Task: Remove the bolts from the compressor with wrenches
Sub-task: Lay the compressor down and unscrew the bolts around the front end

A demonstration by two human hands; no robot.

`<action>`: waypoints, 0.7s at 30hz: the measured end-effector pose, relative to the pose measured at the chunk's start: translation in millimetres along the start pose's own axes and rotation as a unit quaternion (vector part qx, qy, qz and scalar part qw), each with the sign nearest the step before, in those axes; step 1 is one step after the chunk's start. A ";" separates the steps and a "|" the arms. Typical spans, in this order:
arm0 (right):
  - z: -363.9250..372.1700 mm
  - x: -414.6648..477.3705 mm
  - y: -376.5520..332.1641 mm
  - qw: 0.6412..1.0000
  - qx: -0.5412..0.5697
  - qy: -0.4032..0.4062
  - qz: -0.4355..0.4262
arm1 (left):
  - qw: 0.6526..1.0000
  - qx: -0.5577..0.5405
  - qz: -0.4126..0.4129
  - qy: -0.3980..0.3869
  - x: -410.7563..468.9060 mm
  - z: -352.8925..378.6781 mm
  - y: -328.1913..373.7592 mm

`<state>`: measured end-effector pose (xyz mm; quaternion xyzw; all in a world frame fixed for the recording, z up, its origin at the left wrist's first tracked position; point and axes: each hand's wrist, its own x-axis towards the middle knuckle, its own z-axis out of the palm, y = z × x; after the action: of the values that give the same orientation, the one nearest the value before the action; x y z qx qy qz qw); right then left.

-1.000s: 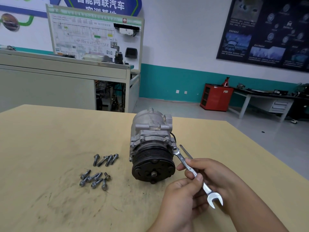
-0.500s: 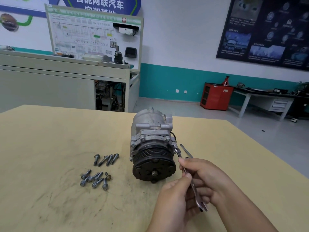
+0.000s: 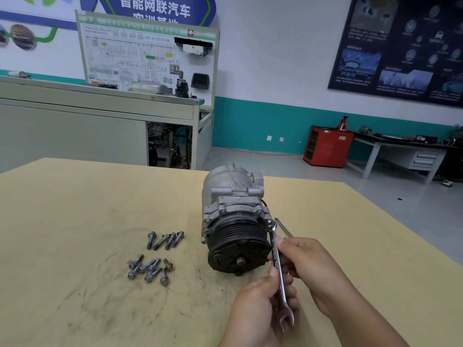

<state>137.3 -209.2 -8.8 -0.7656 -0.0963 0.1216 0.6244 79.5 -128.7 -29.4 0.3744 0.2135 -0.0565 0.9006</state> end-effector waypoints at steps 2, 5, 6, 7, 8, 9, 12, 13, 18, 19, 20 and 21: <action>-4.7 -0.4 0.2 0.999 0.002 -0.032 0.028 | 1.000 0.008 -0.018 0.007 -0.2 -0.9 -1.7; -10.5 0.0 2.5 0.994 0.049 -0.075 0.069 | 0.999 -0.021 -0.040 -0.007 -1.7 -2.8 -6.8; -11.5 0.2 4.0 0.992 0.068 -0.074 0.077 | 0.999 -0.025 -0.045 -0.013 -2.9 -1.9 -8.3; -12.0 0.3 5.1 0.990 0.084 -0.072 0.084 | 0.998 -0.024 -0.047 -0.019 -3.5 -0.9 -9.4; -12.0 0.4 6.1 0.989 0.097 -0.067 0.089 | 0.998 -0.022 -0.046 -0.023 -3.7 1.1 -10.0; -12.1 0.5 6.6 0.988 0.107 -0.060 0.095 | 0.999 -0.016 -0.039 -0.029 -3.3 2.5 -11.2; -15.8 2.0 6.0 0.986 0.114 -0.023 0.117 | 0.998 0.024 -0.016 -0.047 -1.2 8.1 -12.4; -17.4 2.6 5.0 0.987 0.108 -0.014 0.118 | 0.998 0.034 -0.015 -0.052 -1.8 9.9 -11.6; -20.1 3.2 3.6 0.995 0.060 -0.001 0.081 | 0.995 0.078 0.012 -0.063 -3.3 14.8 -10.8; -19.3 2.9 4.1 0.996 0.055 0.006 0.069 | 0.994 0.082 0.018 -0.068 -3.2 14.6 -11.7; -18.3 2.7 4.8 0.997 0.050 0.014 0.056 | 0.994 0.083 0.024 -0.073 -3.0 14.2 -12.8; -17.0 2.2 5.4 0.998 0.045 0.023 0.044 | 0.993 0.083 0.031 -0.077 -2.9 13.4 -13.9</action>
<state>144.6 -225.5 -11.0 -0.7428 -0.0423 0.1351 0.6544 77.8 -148.1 -28.8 0.4490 0.1262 -0.0748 0.8814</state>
